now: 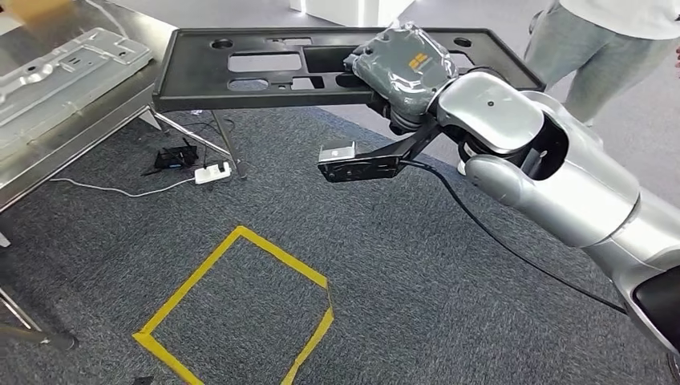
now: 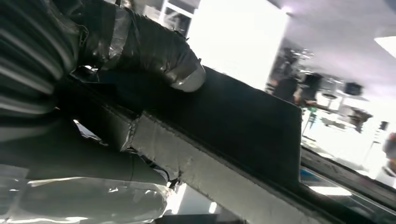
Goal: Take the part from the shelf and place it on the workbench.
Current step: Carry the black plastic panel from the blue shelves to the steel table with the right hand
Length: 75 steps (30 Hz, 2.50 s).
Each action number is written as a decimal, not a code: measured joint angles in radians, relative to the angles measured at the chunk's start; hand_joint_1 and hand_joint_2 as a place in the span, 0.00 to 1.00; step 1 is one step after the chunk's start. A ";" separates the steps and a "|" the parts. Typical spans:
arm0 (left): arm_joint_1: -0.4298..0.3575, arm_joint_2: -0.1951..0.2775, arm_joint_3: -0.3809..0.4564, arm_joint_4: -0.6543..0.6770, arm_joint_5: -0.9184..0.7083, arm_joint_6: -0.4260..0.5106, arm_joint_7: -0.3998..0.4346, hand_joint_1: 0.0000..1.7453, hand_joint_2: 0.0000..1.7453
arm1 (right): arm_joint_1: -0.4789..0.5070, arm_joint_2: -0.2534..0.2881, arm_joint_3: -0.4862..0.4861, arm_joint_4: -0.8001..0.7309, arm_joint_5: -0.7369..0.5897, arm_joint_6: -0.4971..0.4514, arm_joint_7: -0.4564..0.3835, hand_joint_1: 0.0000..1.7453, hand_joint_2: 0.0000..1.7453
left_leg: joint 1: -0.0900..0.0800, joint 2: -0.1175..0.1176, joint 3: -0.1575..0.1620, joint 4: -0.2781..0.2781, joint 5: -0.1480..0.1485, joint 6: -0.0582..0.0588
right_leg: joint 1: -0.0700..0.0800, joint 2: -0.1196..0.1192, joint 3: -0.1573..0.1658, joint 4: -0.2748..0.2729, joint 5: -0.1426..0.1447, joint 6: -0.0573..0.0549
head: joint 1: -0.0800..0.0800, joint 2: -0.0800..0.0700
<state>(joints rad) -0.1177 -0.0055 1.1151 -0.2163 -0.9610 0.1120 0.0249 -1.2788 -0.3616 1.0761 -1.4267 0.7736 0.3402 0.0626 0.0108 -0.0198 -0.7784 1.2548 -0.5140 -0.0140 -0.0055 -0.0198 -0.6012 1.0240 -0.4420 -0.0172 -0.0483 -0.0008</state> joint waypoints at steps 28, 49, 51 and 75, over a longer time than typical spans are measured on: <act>0.004 -0.006 0.001 0.001 -0.020 -0.017 0.025 0.00 1.00 | -0.018 0.060 0.021 0.073 0.003 -0.017 -0.024 1.00 1.00 | -0.001 -0.058 0.077 -0.156 0.063 0.002 | -0.017 0.038 -0.009 0.000 0.006 0.018 | -0.002 0.000; -0.005 -0.008 0.016 0.001 -0.013 0.008 0.044 0.00 1.00 | -0.060 0.076 0.040 0.122 -0.043 0.011 -0.051 1.00 1.00 | -0.002 -0.039 0.134 -0.224 0.088 0.044 | -0.004 0.020 -0.136 0.242 -0.076 0.050 | 0.002 0.000; -0.005 -0.008 0.019 0.001 -0.012 0.017 0.044 0.00 1.00 | -0.087 0.081 0.050 0.141 -0.065 0.014 -0.056 1.00 1.00 | -0.004 -0.055 0.132 -0.217 0.083 0.039 | -0.003 0.027 -0.089 0.116 -0.007 0.042 | 0.002 0.000; -0.005 -0.008 0.041 0.002 -0.021 -0.008 0.040 0.00 1.00 | -0.183 0.131 0.068 0.259 -0.100 0.001 -0.064 1.00 1.00 | 0.003 0.016 0.144 -0.241 0.093 0.037 | -0.001 0.014 -0.082 0.145 -0.079 0.046 | -0.001 0.000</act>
<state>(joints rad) -0.1230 -0.0137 1.1566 -0.2148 -0.9823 0.1040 0.0652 -1.4619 -0.2307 1.1439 -1.1679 0.6735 0.3408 -0.0011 0.0136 -0.0039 -0.6344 1.0141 -0.4205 0.0232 -0.0064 -0.0057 -0.6835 1.1694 -0.5206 0.0283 -0.0497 -0.0008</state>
